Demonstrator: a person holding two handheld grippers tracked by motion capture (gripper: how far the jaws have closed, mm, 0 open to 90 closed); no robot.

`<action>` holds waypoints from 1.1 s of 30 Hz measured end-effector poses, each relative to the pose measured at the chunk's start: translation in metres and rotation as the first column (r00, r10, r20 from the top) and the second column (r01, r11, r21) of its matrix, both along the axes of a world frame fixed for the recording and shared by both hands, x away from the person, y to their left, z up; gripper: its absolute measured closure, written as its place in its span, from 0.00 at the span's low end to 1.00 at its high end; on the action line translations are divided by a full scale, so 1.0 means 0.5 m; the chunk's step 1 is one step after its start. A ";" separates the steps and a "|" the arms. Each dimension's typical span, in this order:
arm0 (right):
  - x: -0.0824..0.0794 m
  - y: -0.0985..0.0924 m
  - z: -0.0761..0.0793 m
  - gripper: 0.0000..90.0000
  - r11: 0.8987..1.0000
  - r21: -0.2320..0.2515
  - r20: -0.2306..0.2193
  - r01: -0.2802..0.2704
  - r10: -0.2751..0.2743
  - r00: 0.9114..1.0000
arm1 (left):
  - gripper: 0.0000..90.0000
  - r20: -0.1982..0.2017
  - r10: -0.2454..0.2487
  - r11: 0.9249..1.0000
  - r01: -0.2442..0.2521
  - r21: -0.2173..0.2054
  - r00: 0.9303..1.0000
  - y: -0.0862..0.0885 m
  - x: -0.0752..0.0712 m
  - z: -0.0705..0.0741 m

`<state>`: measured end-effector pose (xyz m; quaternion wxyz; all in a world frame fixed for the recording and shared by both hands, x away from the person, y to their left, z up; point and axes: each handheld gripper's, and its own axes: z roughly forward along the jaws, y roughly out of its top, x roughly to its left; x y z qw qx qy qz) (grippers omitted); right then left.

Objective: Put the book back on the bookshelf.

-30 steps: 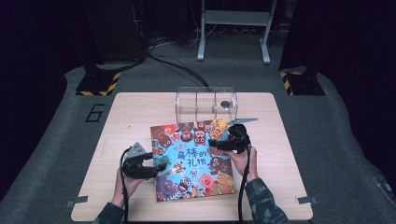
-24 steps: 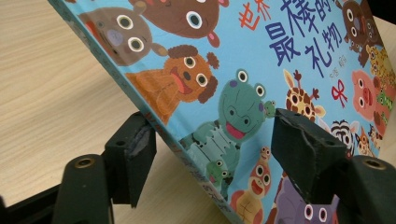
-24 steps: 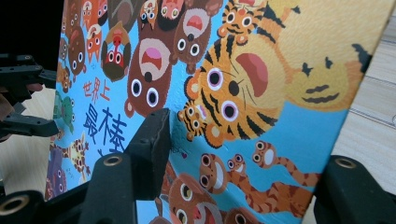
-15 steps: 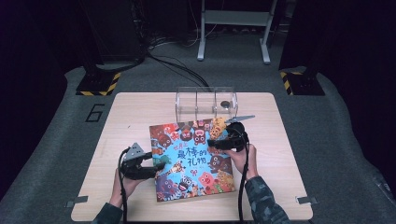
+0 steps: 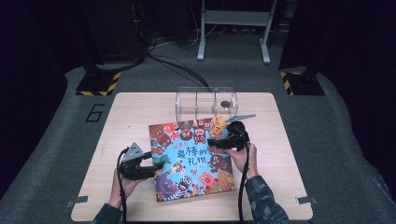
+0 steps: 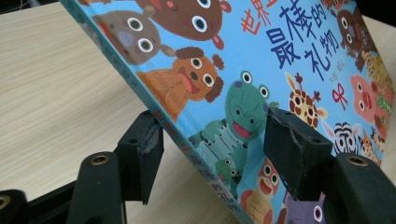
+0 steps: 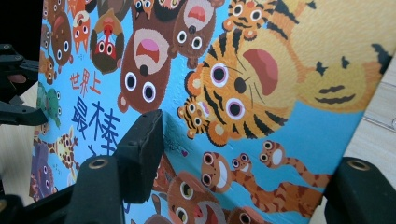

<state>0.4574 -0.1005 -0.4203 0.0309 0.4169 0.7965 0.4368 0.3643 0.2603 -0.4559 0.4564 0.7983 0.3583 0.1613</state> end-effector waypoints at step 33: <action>-0.008 0.009 0.041 0.34 1.000 -0.018 0.073 0.001 0.001 0.997 | 0.53 0.152 0.001 1.000 -0.005 0.029 0.988 0.002 -0.025 0.042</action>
